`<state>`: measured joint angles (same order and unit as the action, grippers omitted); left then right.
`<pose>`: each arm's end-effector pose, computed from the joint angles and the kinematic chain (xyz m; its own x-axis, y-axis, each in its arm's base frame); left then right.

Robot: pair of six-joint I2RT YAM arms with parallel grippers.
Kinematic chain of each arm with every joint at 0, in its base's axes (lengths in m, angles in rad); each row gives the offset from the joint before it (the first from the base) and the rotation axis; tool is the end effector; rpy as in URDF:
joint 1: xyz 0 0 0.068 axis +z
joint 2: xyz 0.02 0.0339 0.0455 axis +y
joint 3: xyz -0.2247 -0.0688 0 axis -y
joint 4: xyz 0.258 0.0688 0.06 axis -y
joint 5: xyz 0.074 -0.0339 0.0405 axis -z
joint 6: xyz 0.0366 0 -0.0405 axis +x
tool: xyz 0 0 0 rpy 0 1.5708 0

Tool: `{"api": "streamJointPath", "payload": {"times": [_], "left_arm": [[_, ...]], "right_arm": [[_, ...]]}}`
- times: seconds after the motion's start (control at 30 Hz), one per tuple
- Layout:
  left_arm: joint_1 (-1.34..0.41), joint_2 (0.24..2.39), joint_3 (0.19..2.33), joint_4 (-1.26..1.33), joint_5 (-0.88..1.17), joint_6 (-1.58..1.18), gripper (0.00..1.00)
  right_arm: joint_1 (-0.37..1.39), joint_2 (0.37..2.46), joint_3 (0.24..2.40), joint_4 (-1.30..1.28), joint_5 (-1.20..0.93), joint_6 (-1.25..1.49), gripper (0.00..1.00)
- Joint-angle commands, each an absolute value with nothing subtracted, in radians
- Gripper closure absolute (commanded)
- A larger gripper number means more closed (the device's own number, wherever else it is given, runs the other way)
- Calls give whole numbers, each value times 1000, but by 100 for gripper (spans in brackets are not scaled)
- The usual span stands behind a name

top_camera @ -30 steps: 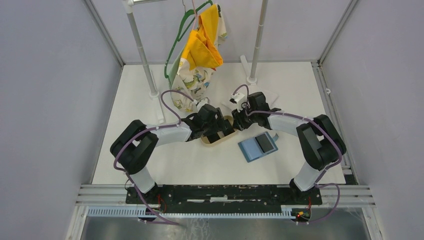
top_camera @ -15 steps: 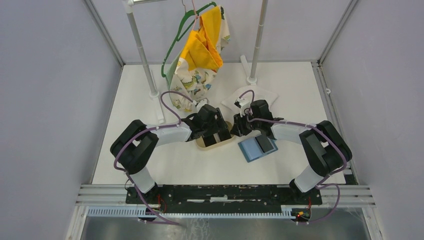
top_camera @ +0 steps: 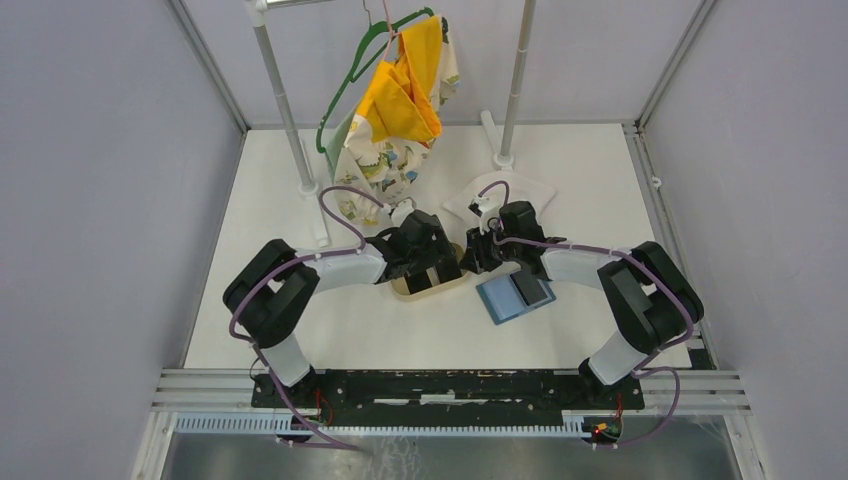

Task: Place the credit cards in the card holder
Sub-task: Pick up the credit card from the storage box.

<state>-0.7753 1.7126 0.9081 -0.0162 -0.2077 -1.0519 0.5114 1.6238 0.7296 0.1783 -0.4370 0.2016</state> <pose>0.2544 -0.2387 0.1113 -0.7667 -0.4384 -0.4691 -0.1639 0.8401 -0.5172 0.2724 0.1706 0.1040 -0.7053 -0.1878 -0.6836 -0.5927 0.6853 0.4232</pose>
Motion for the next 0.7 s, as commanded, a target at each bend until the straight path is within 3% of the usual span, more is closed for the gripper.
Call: {"api": "streamJointPath", "payload": {"times": [0.0,0.67], "left_arm": [[-798,1770,933,-91,-207,-1085,17],[-803,1674,881,82,-116,-1064,51]], "right_arm": [[534,1620,741,226,-449,217,61],[535,1619,755,207,-445,201,62]]}}
